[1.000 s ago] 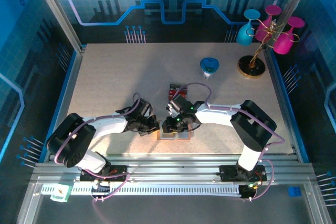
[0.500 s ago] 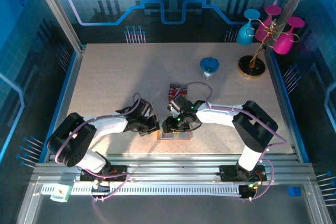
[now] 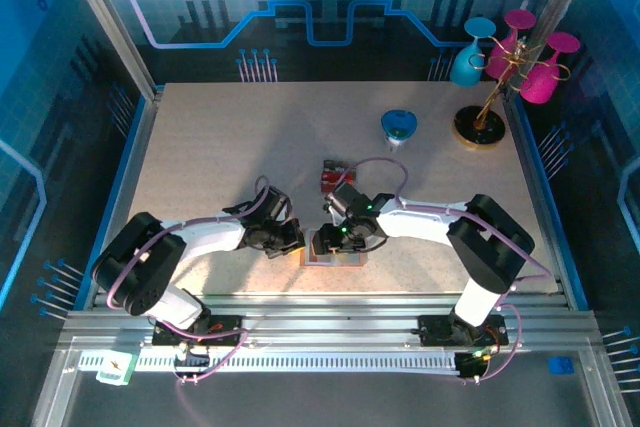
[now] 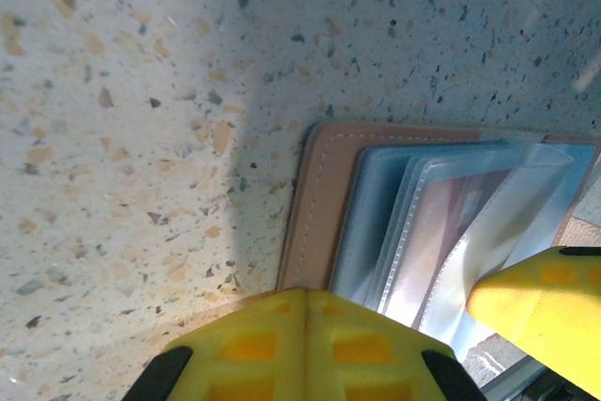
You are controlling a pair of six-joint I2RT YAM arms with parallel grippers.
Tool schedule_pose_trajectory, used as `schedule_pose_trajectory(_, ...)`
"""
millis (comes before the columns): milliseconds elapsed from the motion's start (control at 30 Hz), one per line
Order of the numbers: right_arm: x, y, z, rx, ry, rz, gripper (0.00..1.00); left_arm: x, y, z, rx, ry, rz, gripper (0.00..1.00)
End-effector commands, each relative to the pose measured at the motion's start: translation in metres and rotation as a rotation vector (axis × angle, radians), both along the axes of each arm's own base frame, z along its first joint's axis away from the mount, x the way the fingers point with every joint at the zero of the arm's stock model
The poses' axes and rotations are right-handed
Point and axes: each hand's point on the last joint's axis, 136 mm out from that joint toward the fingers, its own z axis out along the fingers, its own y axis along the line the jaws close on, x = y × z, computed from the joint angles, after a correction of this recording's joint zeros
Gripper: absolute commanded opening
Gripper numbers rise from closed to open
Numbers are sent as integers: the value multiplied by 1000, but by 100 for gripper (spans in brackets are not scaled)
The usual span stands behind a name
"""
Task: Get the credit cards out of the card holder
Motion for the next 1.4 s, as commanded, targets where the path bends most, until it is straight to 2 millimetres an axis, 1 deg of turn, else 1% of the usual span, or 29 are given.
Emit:
schedule_pose_trajectory(0,-6,-2,4,10,-1,-11,54,-10,7,-12,57,50,-20,4)
schedule_pose_trajectory(100,-5,-3,3,25,-1,-16,54,-9,7,-11,54,49,-20,3)
schedule_pose_trajectory(167,-4,0,5,46,-6,-17,54,-7,5,-7,49,41,-21,3)
schedule_pose_trajectory(200,-5,-2,3,47,-2,-19,55,-5,4,-4,44,31,-22,4)
schedule_pose_trajectory(233,-7,-5,-1,44,5,-22,55,-4,3,1,34,16,-23,4)
schedule_pose_trajectory(433,-9,-3,-2,101,15,-32,56,7,-5,36,-39,-74,-9,14)
schedule_pose_trajectory(533,-9,-3,-1,127,19,-41,56,10,-9,47,-78,-92,3,15)
schedule_pose_trajectory(633,-10,-5,-1,133,15,-47,57,10,-16,52,-122,-92,3,16)
schedule_pose_trajectory(767,-9,-7,1,141,10,-53,57,10,-24,48,-171,-65,2,21)
schedule_pose_trajectory(967,-10,-6,0,156,15,-45,57,9,-40,35,-253,-3,-7,22)
schedule_pose_trajectory(1133,-10,-4,0,167,16,-45,57,8,-42,22,-246,36,2,25)
schedule_pose_trajectory(1367,-9,-2,5,182,9,-37,57,4,-41,12,-215,75,-11,30)
